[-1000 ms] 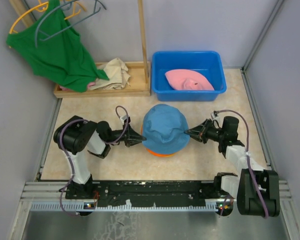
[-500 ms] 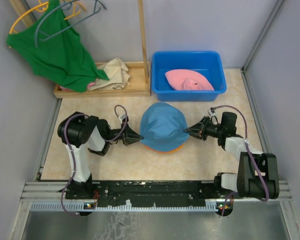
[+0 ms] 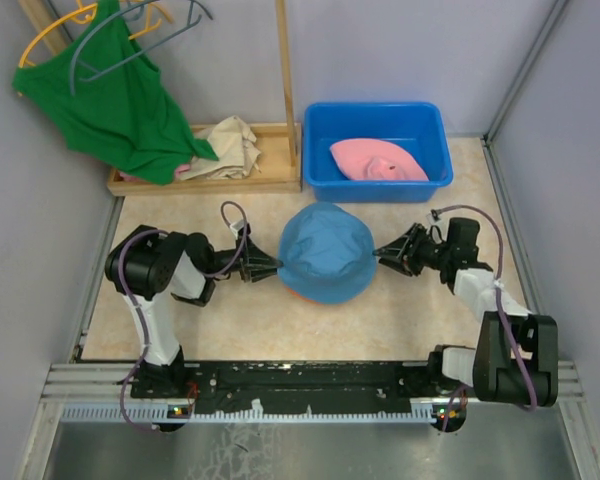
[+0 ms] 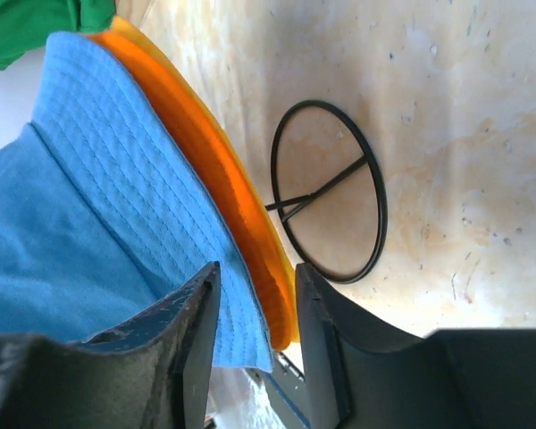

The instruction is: Stack the hats

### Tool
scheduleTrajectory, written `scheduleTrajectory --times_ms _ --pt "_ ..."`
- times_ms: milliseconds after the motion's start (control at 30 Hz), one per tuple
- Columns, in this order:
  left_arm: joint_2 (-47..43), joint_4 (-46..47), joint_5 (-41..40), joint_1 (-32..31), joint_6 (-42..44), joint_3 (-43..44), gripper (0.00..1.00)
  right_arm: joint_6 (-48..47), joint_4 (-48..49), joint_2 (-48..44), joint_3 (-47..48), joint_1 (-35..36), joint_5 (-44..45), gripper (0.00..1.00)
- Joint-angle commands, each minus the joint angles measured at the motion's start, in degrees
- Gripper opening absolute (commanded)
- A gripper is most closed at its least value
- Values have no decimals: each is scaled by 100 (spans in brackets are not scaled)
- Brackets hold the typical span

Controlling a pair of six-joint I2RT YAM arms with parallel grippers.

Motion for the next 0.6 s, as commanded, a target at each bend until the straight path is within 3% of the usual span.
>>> scheduleTrajectory --times_ms 0,300,433,567 --pt "14 1511 -85 107 6 -186 30 -203 -275 -242 568 -28 377 42" --pt "97 1515 -181 279 40 -448 29 -639 -1125 136 2551 -13 1122 63" --pt "-13 1513 -263 564 23 -418 38 -1049 -1530 964 3858 138 1686 75" --pt "-75 1502 -366 763 6 -206 39 -1465 -1977 1929 5180 459 2472 83"
